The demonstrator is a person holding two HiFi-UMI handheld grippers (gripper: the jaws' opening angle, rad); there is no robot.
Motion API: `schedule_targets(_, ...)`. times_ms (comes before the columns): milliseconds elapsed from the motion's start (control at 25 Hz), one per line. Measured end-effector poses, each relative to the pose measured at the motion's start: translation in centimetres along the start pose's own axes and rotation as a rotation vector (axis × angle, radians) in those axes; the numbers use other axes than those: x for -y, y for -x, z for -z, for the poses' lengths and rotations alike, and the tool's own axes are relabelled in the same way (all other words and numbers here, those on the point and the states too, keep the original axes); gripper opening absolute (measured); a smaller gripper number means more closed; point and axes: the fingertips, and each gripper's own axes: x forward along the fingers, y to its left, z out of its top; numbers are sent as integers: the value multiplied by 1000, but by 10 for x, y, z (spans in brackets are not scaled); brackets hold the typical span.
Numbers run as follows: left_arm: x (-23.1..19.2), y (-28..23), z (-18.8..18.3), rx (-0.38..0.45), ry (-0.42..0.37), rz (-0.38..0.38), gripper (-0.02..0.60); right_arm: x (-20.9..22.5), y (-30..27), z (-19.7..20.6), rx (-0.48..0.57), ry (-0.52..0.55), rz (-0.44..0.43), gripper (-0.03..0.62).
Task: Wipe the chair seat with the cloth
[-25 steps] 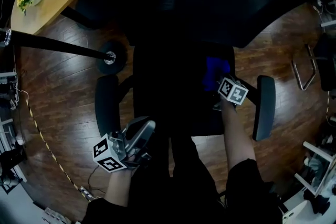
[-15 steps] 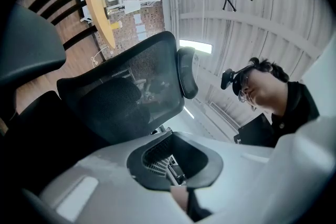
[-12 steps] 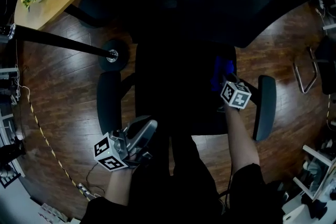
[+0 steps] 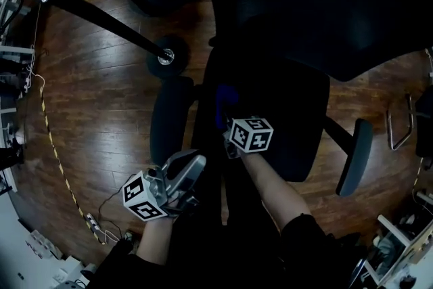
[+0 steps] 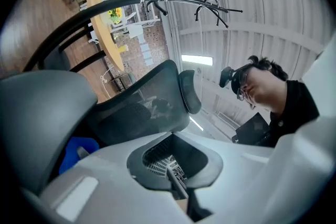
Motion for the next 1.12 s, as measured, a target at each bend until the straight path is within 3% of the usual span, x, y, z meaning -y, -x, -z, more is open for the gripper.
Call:
schedule_targets(160, -3, 19, -2, 21, 3, -30, -8, -26, -53, 54, -178, 173, -41, 63)
schedule_targets(240, -6, 28, -3, 24, 6, -44, -8, -27, -64, 63, -213, 248, -32, 63)
schedule_targets(560, -7, 36, -3, 16, 9, -39, -8, -13, -55, 61, -151, 171, 0, 63)
schedule_targets(840, -2, 10, 11, -64, 11, -4, -8, 78, 9, 48, -91, 81, 197, 63)
schedule_targets(1120, 11, -25, 31, -146, 21, 61, -8, 194, 128, 19, 30, -38, 437, 63)
